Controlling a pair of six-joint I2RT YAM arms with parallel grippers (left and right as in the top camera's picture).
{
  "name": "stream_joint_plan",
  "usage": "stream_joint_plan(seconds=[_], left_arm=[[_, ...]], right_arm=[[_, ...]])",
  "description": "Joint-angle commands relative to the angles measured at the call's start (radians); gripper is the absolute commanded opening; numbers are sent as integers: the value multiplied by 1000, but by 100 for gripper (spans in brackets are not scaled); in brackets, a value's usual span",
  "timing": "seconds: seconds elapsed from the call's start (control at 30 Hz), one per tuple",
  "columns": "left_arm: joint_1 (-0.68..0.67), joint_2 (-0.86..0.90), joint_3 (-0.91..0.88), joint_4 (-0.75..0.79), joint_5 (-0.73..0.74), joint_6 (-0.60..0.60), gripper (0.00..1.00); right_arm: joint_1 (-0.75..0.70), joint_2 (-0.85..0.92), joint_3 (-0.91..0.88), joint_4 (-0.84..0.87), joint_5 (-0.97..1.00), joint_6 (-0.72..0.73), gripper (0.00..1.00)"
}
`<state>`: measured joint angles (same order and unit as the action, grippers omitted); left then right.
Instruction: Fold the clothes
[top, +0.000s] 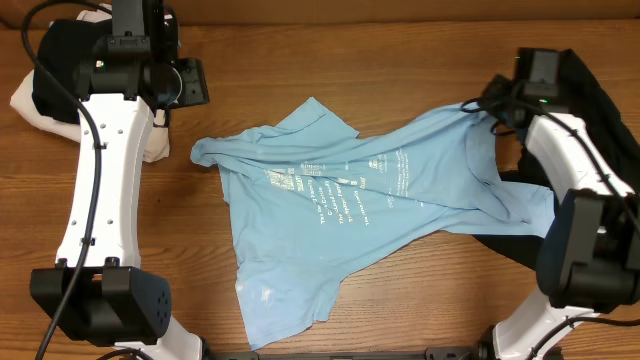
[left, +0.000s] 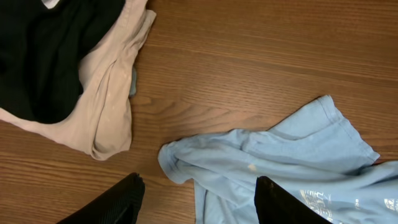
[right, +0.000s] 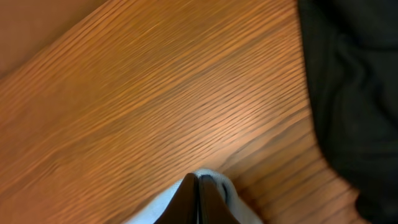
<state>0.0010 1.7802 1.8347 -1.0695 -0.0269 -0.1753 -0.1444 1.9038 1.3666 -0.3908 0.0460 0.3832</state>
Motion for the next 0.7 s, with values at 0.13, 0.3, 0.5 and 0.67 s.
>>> stream_joint_plan(seconds=[0.13, 0.3, 0.5, 0.67], left_arm=[[5, -2, -15, 20, -7, 53, 61], [4, -2, -15, 26, -6, 57, 60], [-3, -2, -33, -10, 24, 97, 60], [-18, -2, -105, -63, 80, 116, 57]], right_arm=[[-93, -24, 183, -36, -216, -48, 4], [-93, -24, 259, -41, -242, -51, 11], [-93, -33, 259, -134, -235, -51, 82], [-93, -106, 259, -317, -303, -77, 100]])
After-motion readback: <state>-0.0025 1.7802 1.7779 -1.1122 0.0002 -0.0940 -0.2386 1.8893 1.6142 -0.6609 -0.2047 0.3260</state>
